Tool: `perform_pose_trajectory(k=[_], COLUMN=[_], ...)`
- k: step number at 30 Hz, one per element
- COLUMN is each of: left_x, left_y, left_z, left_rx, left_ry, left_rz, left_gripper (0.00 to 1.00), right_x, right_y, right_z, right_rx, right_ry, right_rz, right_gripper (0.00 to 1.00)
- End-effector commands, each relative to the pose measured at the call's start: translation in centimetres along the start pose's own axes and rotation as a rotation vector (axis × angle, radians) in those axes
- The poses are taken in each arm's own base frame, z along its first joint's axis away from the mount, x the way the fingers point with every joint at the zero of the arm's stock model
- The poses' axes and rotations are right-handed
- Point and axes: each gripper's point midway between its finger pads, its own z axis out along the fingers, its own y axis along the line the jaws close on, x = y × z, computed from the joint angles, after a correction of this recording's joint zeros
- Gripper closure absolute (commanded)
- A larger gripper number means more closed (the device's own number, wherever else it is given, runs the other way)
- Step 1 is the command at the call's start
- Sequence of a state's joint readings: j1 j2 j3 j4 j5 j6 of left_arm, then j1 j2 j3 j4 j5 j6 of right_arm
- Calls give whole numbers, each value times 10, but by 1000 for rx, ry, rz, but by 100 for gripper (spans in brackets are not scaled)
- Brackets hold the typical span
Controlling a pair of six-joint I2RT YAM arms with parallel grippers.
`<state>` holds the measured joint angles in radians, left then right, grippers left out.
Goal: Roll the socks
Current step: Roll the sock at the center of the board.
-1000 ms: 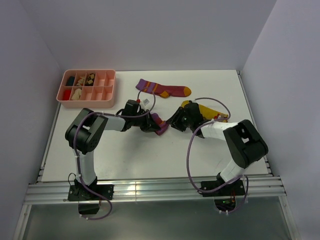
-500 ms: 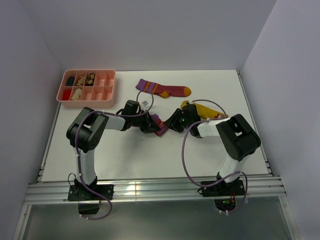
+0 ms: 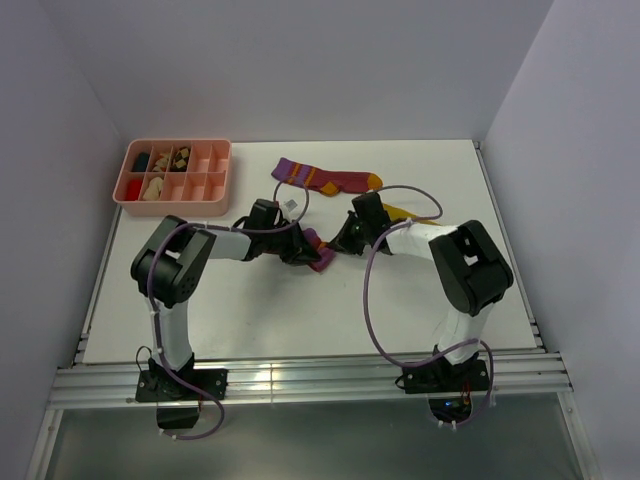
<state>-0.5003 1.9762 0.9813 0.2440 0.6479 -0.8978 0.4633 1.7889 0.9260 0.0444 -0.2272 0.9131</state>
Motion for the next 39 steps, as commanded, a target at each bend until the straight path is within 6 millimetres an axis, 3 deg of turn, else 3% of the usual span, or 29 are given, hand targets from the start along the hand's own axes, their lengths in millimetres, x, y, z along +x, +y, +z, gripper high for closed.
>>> perform_pose_trajectory(k=[1, 9, 14, 19, 24, 30, 39], left_x=[-10, -32, -39, -47, -35, -23, -5], left_y=[32, 12, -12, -45, -69, -64, -36], left_z=[-8, -18, -31, -46, -39, -17, 3], left_rx=[-200, -293, -341, -336, -287, -316, -400], left_ry=[-89, -246, -386, -543, -565, -537, -487], left_rz=[127, 350, 506, 670, 826, 904, 954], left_gripper=[80, 57, 42, 37, 35, 37, 43], right_x=[-2, 0, 5, 7, 8, 10, 17], right_y=[-14, -31, -35, -33, -32, -30, -30], right_z=[-4, -1, -3, -2, 0, 0, 3], right_rx=[188, 390, 441, 464, 476, 480, 469], right_ry=[53, 151, 186, 211, 227, 247, 273], right_rz=[-59, -108, -111, -123, -132, -136, -118], right_gripper=[100, 100, 100, 100, 100, 100, 100])
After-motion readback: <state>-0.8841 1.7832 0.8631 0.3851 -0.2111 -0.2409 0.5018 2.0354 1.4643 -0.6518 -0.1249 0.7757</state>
